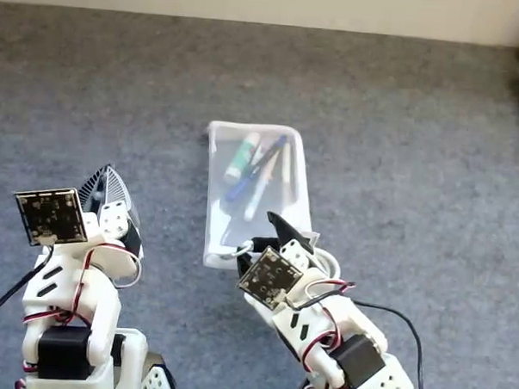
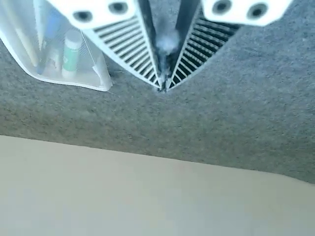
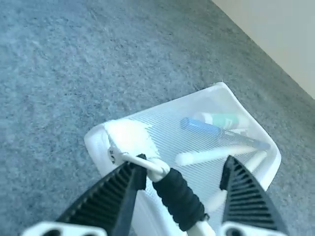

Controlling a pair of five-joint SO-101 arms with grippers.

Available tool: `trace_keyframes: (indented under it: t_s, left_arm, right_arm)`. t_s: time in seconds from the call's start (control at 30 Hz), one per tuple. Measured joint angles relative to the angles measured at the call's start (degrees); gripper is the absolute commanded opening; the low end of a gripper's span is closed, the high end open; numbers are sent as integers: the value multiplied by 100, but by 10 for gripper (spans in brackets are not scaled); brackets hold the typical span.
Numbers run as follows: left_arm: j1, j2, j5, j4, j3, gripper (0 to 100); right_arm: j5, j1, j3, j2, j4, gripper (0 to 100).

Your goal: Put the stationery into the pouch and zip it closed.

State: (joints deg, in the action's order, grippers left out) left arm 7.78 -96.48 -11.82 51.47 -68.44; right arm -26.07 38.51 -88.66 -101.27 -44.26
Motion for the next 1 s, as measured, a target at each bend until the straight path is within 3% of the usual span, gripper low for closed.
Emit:
trace_keyframes:
  t_s: [0.1, 0.27, 0.53, 0.8, 1.0]
  left_arm:
    - [0, 0, 0, 0, 0, 5]
    - [0, 0, 0, -229, 0, 5]
    - [0, 0, 0, -273, 0, 5]
    - [0, 0, 0, -220, 0, 5]
    - [0, 0, 273, 176, 0, 5]
  right_arm:
    - [0, -211, 0, 0, 0, 14]
    - [0, -308, 563, -9, -677, 13]
    - [0, -352, 2066, -79, -2119, 231]
    - [0, -387, 2101, -79, -3235, 236]
    - [0, -870, 2101, -79, -3314, 235]
